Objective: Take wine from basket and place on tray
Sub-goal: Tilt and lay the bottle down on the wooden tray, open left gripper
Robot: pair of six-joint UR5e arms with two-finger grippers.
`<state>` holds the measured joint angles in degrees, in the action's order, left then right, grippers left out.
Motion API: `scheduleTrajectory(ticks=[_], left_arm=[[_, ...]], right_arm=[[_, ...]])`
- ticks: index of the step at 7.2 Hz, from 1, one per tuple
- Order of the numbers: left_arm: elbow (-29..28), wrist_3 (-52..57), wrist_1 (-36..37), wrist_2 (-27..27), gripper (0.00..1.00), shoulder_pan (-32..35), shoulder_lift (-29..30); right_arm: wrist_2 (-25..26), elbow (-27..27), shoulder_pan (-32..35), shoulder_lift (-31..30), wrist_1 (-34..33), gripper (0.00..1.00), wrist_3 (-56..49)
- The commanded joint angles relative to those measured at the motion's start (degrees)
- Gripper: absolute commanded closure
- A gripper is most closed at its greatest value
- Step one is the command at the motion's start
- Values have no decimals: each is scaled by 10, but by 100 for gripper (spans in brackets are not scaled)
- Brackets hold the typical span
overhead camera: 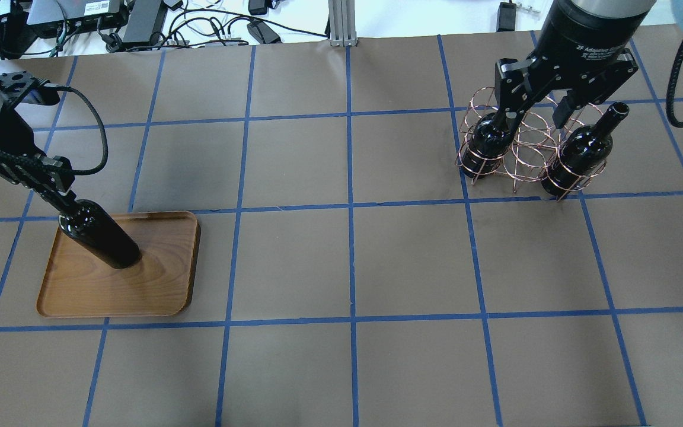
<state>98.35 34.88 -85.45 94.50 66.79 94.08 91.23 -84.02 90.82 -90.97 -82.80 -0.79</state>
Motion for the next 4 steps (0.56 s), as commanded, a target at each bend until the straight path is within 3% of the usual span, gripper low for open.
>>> scheduleTrajectory(ticks=[1, 2, 4], left_arm=[[-1, -7, -3, 1, 7, 0, -6], [-3, -26, -4, 3, 0, 1, -14], [-21, -109, -6, 4, 0, 16, -38]], right_arm=[[0, 0, 0, 0, -1, 38, -1], [0, 0, 0, 0, -1, 37, 0], [-1, 0, 0, 0, -2, 37, 0]])
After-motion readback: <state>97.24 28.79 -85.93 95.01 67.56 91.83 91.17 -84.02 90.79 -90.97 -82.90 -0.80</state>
